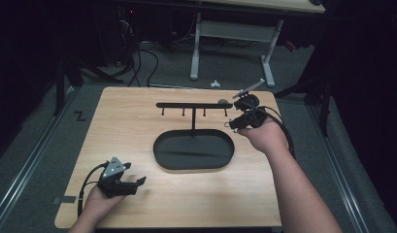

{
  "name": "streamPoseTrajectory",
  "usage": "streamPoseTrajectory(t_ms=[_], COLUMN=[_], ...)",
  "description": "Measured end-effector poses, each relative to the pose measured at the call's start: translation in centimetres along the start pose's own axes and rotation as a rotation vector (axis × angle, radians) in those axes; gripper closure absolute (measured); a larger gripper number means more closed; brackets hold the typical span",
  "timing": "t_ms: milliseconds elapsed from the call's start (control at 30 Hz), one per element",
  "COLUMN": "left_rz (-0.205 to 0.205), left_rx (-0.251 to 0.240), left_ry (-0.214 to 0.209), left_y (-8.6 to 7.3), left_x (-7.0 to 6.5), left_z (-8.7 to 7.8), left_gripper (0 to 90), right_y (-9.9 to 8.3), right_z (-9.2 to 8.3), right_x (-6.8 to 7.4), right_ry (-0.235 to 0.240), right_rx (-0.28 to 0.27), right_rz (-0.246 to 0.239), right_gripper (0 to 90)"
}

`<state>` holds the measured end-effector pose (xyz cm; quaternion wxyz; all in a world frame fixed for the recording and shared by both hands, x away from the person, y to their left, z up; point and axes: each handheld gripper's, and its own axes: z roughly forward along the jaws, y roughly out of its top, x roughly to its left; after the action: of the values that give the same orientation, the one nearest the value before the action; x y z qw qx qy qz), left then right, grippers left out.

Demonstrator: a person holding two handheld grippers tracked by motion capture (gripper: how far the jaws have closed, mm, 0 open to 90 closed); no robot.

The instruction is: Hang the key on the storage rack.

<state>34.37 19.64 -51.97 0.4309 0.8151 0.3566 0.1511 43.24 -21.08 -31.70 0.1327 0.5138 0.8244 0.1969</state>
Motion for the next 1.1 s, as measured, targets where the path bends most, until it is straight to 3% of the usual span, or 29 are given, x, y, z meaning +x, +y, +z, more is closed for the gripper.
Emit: streamPoseTrajectory(t_ms=[1100], left_rz=[-0.003], left_rx=[-0.001], left_ry=[0.002], left_y=[0.0], left_x=[0.1], left_z=[0.0], left_gripper=[19.5], right_y=[2.9], right_z=[0.6], right_x=[-0.9], right_ry=[-0.014], right_rx=[-0.016], right_rz=[0.035], right_gripper=[72.3])
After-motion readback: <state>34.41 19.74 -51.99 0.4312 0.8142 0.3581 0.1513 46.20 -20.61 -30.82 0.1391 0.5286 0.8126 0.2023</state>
